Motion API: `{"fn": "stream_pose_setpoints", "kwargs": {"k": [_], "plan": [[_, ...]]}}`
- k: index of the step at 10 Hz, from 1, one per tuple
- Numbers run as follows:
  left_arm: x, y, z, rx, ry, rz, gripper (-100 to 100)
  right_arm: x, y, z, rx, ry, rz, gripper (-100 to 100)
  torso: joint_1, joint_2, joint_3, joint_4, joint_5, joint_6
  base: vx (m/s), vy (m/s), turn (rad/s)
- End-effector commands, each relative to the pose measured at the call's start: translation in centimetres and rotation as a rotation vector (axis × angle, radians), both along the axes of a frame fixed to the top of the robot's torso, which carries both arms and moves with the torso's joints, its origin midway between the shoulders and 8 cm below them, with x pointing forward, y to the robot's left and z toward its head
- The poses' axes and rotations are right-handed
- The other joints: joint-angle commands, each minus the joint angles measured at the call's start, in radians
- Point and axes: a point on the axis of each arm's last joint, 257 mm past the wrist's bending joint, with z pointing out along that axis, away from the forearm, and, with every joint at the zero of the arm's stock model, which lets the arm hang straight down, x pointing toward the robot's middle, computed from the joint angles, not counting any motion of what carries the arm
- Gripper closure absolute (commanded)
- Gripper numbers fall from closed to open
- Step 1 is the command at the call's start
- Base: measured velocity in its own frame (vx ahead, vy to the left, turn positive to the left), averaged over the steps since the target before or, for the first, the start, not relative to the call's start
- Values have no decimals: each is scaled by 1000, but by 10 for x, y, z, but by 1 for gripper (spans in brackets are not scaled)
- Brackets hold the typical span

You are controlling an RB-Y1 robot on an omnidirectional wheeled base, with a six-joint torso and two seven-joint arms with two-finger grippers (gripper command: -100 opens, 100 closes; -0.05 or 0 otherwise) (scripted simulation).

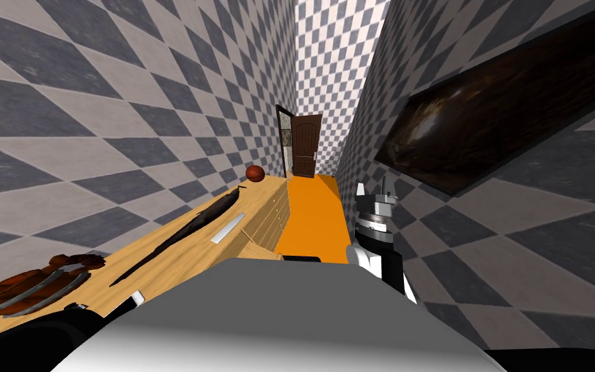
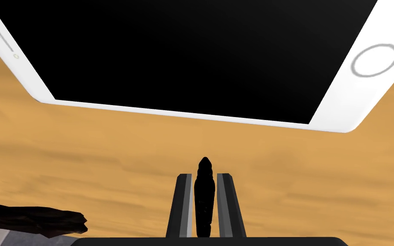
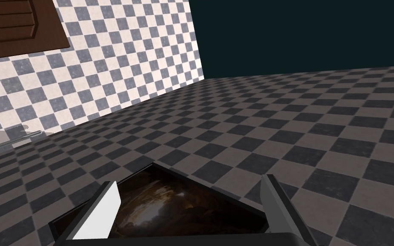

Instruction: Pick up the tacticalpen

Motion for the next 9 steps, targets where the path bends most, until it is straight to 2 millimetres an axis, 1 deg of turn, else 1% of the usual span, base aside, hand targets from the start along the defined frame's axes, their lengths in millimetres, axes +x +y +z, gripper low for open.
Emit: {"fn": "stream_pose_setpoints", "kwargs": {"k": [1, 2, 4, 5, 6, 7, 9], "plan": [[-7, -6, 0, -7, 3, -16, 100, 0, 0, 0, 0, 0, 0, 0, 0, 0, 0, 0, 0, 0, 121, 22, 98], [-7, -5, 1, -5, 3, -15, 100, 0, 0, 0, 0, 0, 0, 0, 1, -1, -1, 0, 0, 1, 77, 24, 35], [-18, -13, 2, -13, 7, -41, 100, 0, 0, 0, 0, 0, 0, 0, 2, 1, 0, 0, 0, 0, 100, 25, 107], [-17, -11, 4, -8, 3, -41, 100, 0, 0, 0, 0, 0, 0, 0, 2, 0, 0, 0, 0, 0, 86, 14, 71], [-24, -15, 4, -12, 9, -53, 100, 0, 0, 0, 0, 0, 0, 0, 2, 1, 0, 0, 0, 1, 88, 15, 58], [-22, -14, 7, -8, 3, -54, 100, 0, 0, 0, 0, 0, 0, 0, 2, 1, 0, 0, 0, 1, 67, 8, 48], [-33, -19, 11, -8, 9, -81, 100, 0, 0, 0, 0, 0, 0, 0, 1, 1, 0, 0, 0, 1, 98, 7, 113]]}}
